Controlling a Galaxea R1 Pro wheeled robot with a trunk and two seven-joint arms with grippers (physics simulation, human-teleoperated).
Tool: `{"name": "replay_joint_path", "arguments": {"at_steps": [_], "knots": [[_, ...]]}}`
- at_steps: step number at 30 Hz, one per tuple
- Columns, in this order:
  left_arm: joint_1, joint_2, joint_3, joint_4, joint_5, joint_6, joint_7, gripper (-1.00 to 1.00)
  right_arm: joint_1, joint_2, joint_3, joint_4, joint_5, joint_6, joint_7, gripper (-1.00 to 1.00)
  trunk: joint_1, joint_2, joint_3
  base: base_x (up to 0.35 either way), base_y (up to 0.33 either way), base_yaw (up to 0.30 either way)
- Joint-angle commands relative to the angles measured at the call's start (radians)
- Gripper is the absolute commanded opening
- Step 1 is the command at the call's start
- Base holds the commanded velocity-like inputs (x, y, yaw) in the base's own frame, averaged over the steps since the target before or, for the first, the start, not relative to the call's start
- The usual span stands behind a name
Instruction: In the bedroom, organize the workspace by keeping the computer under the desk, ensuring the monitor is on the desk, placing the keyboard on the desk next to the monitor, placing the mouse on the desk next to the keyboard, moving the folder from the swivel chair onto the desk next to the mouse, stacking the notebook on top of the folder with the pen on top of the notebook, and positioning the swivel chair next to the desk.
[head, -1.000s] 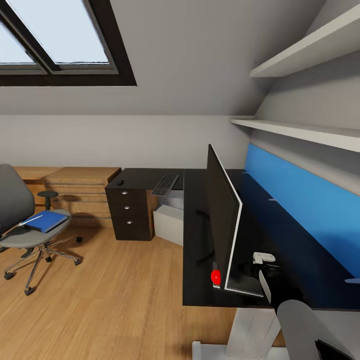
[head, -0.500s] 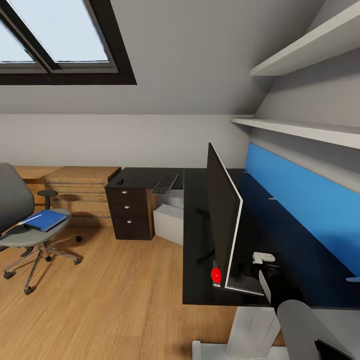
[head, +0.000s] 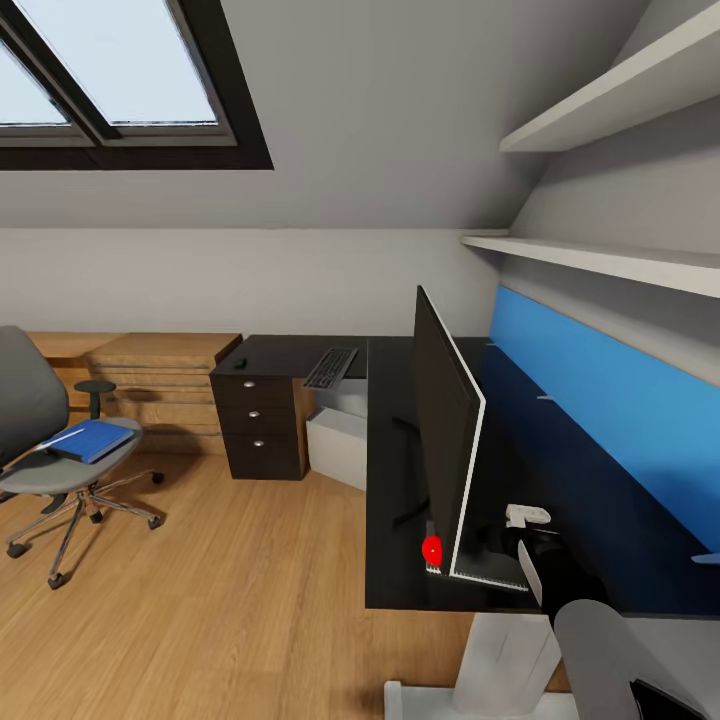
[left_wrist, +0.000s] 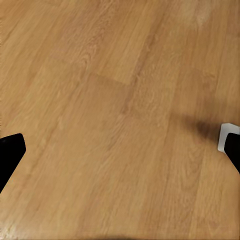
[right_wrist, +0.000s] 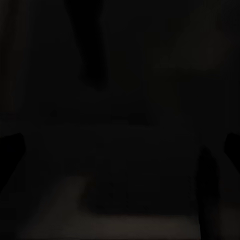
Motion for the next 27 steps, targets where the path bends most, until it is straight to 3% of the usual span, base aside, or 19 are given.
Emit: {"name": "replay_joint_path", "arguments": {"at_steps": [1,11,27], "knots": [[-0.001,0.001,-0.002,0.001,0.007,-0.003,-0.001,1.00,-0.001,0.001,-0.006,-0.002,0.011,0.004,0.009,1.00,0.000,-0.001,-0.001,-0.026,0.000,0.000],[-0.001,0.005,0.000,0.001,0.007,-0.003,-0.001,1.00,-0.001,0.002,-0.006,-0.002,0.011,0.004,0.009,1.00,0.000,-0.001,-0.001,-0.113,0.000,0.000],[-0.001,0.005,0.000,0.001,0.007,-0.004,-0.001,1.00,-0.001,0.003,-0.006,-0.001,0.011,0.004,0.009,1.00,0.000,-0.001,-0.001,-0.013,0.000,0.000]]}}
